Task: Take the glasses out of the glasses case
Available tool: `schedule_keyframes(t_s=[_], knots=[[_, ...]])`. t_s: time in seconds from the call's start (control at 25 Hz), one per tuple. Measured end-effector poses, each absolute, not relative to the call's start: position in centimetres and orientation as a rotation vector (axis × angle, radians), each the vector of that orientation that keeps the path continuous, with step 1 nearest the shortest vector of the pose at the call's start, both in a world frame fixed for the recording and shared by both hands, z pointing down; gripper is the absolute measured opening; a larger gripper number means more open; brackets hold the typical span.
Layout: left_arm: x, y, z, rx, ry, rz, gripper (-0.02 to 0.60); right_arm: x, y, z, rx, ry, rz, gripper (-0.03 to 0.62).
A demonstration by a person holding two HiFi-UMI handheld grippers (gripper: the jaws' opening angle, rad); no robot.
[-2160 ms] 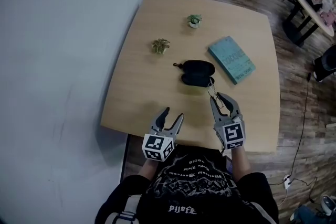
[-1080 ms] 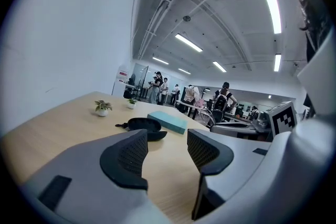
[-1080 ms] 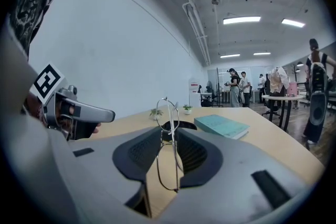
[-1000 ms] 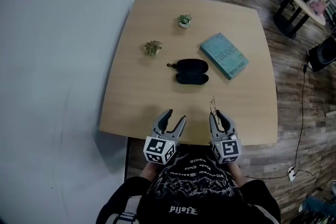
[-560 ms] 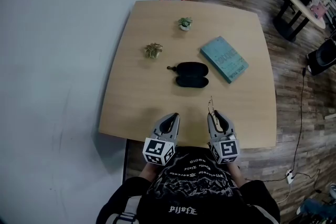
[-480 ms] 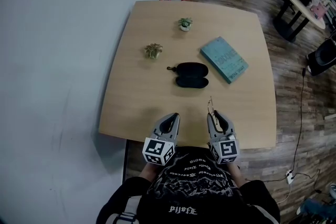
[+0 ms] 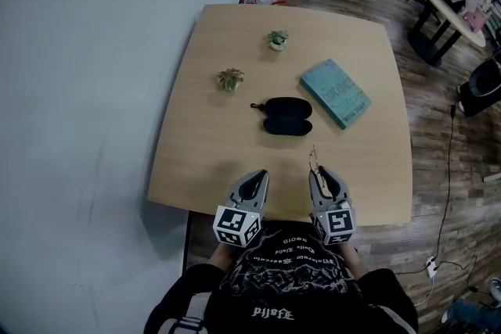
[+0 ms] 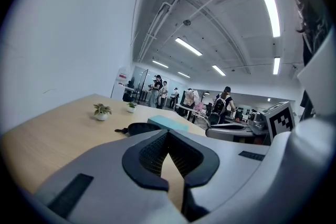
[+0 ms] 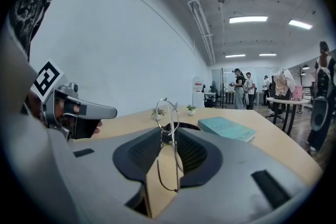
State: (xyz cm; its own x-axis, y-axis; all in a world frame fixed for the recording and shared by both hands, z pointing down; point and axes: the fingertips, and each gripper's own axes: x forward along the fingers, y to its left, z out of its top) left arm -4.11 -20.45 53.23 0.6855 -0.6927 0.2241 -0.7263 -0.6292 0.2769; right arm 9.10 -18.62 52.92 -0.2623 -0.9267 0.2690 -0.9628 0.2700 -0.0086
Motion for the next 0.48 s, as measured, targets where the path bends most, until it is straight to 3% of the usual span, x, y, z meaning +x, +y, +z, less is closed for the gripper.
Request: schedule_keyframes(t_s=[0.48], knots=[[-4.44,-21.07,53.34,2.548,-1.129,0.133,0.003,8.89,-19.09,53.42,1.749,-2.317,0.267,0.097]])
